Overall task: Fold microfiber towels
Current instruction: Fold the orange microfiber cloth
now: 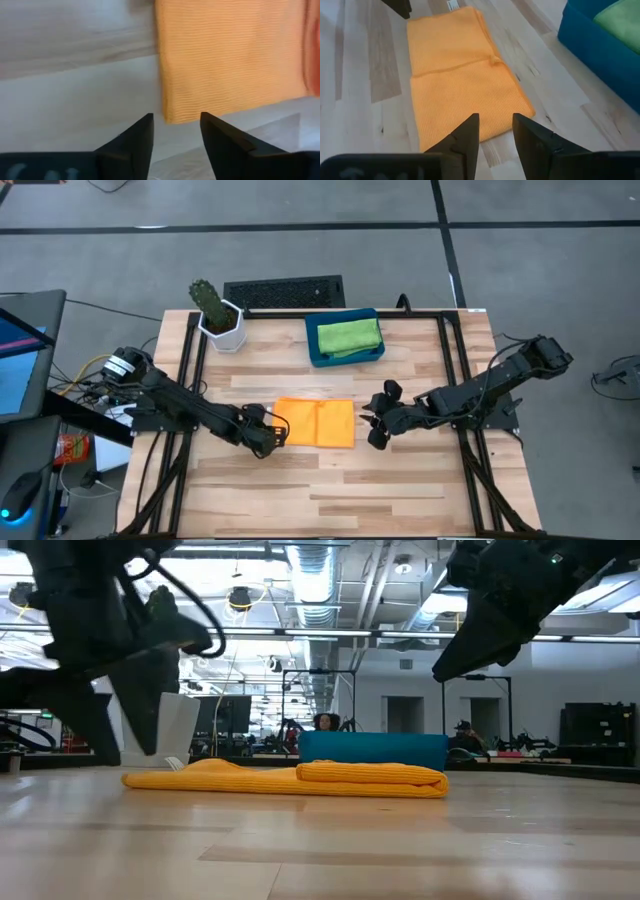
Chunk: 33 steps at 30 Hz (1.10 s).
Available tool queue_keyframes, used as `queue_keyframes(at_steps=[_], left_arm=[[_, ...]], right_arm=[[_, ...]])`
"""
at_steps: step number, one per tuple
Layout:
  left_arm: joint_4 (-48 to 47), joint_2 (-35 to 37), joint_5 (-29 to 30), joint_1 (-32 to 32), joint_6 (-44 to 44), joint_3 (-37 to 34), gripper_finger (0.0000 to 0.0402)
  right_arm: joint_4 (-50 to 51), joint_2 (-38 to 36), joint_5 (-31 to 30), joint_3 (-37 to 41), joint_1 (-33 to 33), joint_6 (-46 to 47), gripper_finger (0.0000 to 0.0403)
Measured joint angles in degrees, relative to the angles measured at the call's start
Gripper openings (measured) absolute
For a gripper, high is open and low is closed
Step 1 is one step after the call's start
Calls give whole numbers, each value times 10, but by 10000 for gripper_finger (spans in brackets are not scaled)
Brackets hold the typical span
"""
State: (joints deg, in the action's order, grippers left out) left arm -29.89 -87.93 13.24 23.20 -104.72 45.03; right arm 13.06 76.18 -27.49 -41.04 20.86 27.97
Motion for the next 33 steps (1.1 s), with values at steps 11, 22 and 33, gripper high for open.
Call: queue_keyframes(at_steps=[11, 22, 33], left_arm=[[-10, -6, -17, -13, -3, 18, 234], [21, -77, -20, -16, -18, 25, 249], [17, -87, -7, -18, -41, 41, 171]], right_arm=[[-2, 0, 0, 0, 1, 0, 143], [1, 0, 0, 0, 1, 0, 143], [2, 0, -13, 0, -1, 0, 143]])
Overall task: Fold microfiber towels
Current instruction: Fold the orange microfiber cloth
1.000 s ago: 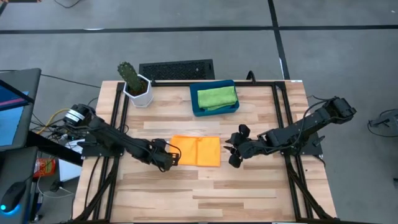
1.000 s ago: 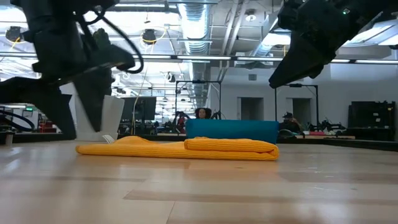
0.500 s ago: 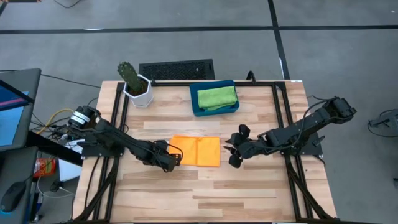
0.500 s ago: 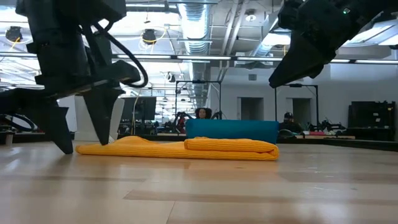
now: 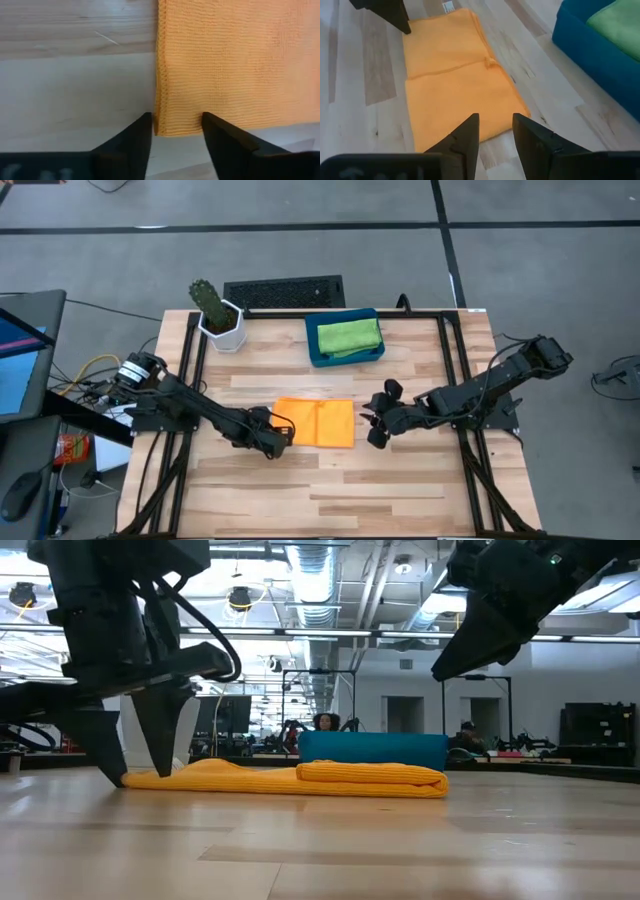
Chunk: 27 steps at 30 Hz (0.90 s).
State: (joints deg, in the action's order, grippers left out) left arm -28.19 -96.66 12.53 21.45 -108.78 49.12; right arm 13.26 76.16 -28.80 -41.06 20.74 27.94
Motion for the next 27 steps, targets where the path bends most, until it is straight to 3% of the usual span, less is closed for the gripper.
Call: queue_keyframes(at_steps=[12, 16, 21, 24, 27], left_arm=[[-13, -1, 9, 0, -21, 1, 50], [-15, -1, 8, 0, -23, 4, 10], [-20, -5, 22, -1, -20, 20, 13], [-22, -3, 40, -3, -19, 25, 16], [-27, -3, 34, -2, -16, 25, 13]], right_arm=[[-29, 3, 3, 4, -3, -7, 141], [-150, 44, 5, 37, -3, -21, 123], [-383, 127, 25, 70, -2, -97, 60], [-510, 192, 86, 73, -11, -147, 15], [-605, 258, 146, 72, -21, -145, 17]])
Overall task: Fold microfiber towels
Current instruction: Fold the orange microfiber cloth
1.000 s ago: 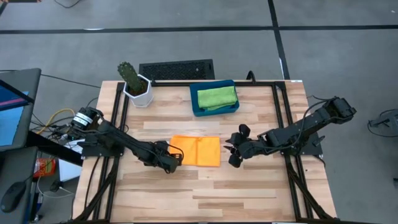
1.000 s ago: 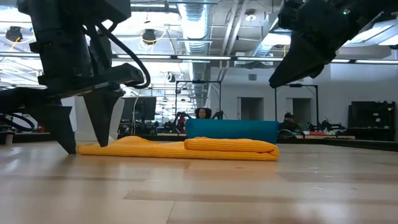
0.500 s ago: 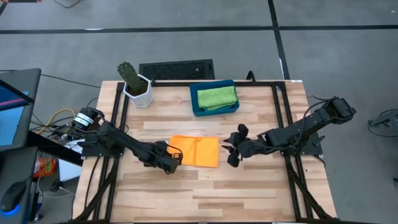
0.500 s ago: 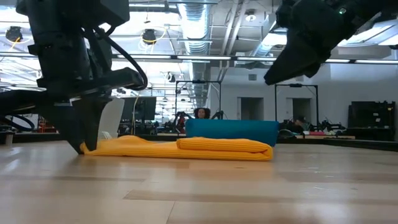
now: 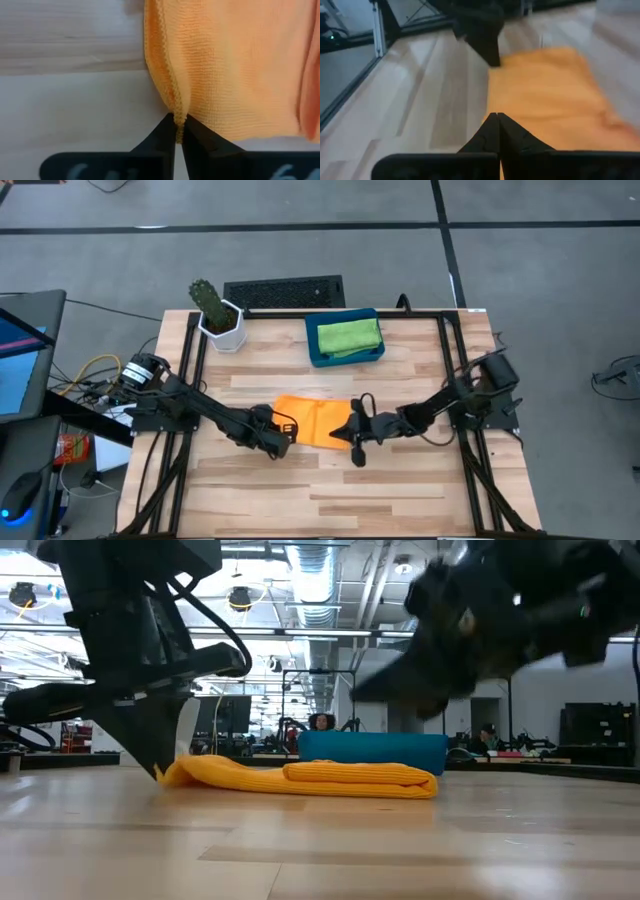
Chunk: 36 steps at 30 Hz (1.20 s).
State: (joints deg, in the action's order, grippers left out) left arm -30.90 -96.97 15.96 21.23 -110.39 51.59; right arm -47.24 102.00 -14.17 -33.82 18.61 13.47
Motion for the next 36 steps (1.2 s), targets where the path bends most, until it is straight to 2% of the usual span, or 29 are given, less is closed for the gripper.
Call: queue_keyframes(at_steps=[5, 11, 23, 31, 36], left_arm=[[-2, 0, -17, 0, 15, 0, 8], [6, 1, -44, 1, 32, 0, 7], [5, 2, -66, 1, 38, 0, 7], [5, 3, -90, 1, 47, 4, 6], [-34, 3, -97, -1, 78, 39, 6]], right_arm=[[-58, 79, 13, -7, -3, 8, 8], [-55, 134, 49, -56, -3, -22, 12], [11, 138, 35, -105, -10, -60, 8], [-15, 207, 35, -116, -13, -32, 13], [-13, 211, 31, -116, -8, -32, 9]])
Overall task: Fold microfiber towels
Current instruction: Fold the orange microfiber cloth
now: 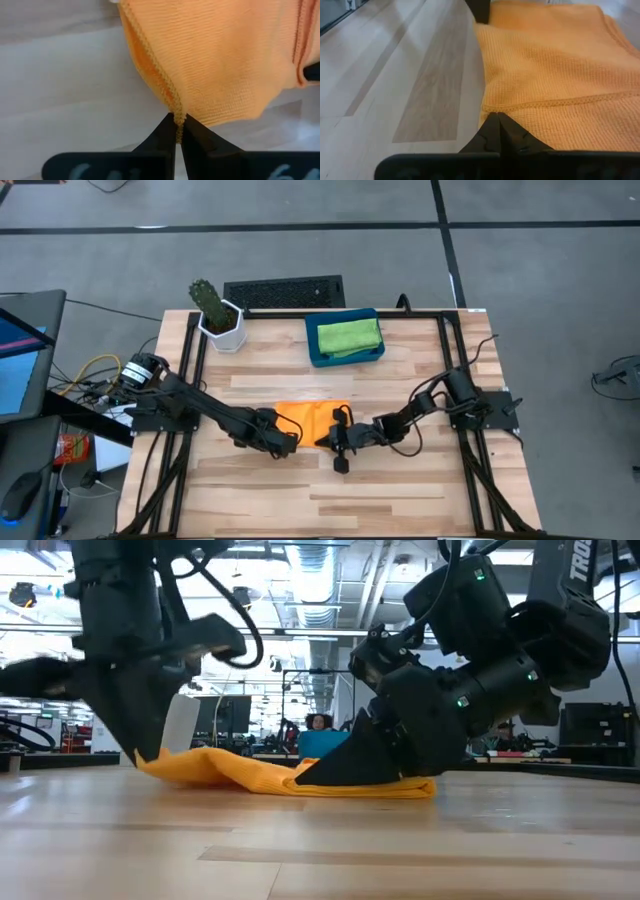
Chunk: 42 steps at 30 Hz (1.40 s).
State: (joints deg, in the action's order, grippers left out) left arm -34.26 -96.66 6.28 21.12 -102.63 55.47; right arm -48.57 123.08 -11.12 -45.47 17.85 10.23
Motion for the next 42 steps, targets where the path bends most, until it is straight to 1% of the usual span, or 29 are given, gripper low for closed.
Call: queue_keyframes(at_steps=[6, 8, 10, 15, 19, 23, 29, 32, 37, 42], left_arm=[[-134, 0, 8, -15, 68, 71, 6], [-159, 0, 17, -24, 95, 94, 6], [-161, 1, 23, -33, 122, 110, 6], [-121, 1, 40, -50, 157, 130, 6], [-53, 1, 50, -60, 167, 130, 6], [13, 1, 48, -67, 188, 130, 6], [49, 1, 44, -69, 194, 130, 6], [87, 0, 40, -69, 200, 130, 6], [90, 0, 40, -69, 210, 130, 6], [88, 0, 19, -65, 210, 130, 6]], right_arm=[[12, -14, 1, 2, -8, -1, 13], [13, -15, 1, 2, -11, -1, 12], [13, -15, 1, 2, -12, -1, 10], [13, -15, 3, 2, -12, 3, 14], [17, -14, 2, -6, -12, 3, 13], [23, -13, 1, -18, -14, 3, 12], [61, -12, 1, -44, -19, 3, 16], [74, -12, 0, -54, -19, -6, 14], [88, -12, 1, -66, -21, -12, 17], [87, -12, 1, -70, -27, -12, 16]])
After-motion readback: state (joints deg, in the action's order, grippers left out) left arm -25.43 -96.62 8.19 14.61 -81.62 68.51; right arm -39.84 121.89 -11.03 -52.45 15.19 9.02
